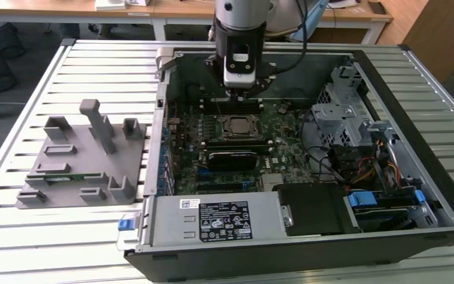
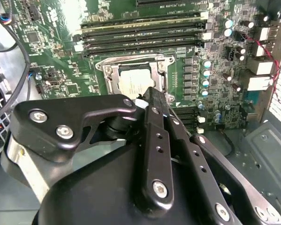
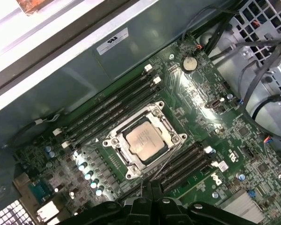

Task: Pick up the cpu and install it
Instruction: 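Close the cpu cover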

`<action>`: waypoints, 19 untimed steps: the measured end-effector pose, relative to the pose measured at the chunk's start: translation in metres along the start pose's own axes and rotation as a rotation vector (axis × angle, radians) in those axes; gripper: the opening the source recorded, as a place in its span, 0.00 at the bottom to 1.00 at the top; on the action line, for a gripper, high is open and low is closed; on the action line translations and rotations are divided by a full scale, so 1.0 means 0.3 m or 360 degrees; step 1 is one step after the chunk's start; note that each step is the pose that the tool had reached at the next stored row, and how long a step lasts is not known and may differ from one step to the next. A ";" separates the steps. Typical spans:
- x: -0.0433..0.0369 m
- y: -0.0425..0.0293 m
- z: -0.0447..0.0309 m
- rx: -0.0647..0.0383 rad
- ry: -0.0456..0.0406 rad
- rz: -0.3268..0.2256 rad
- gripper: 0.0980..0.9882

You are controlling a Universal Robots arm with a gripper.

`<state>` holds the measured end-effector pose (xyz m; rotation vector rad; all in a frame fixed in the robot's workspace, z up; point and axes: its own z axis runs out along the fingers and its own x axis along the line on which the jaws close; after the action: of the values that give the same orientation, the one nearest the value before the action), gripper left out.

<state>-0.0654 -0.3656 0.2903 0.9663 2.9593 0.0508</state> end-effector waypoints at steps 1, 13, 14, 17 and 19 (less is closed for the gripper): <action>0.001 0.002 0.005 0.0000 0.0000 -0.0002 0.01; 0.009 0.012 0.060 0.0000 0.0001 -0.0004 0.01; 0.010 0.012 0.065 0.0000 0.0001 -0.0004 0.01; 0.011 0.014 0.079 0.0001 0.0001 -0.0004 0.01; 0.012 0.015 0.087 0.0001 0.0001 -0.0004 0.01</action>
<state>-0.0647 -0.3593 0.2643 0.9630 2.9615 0.0505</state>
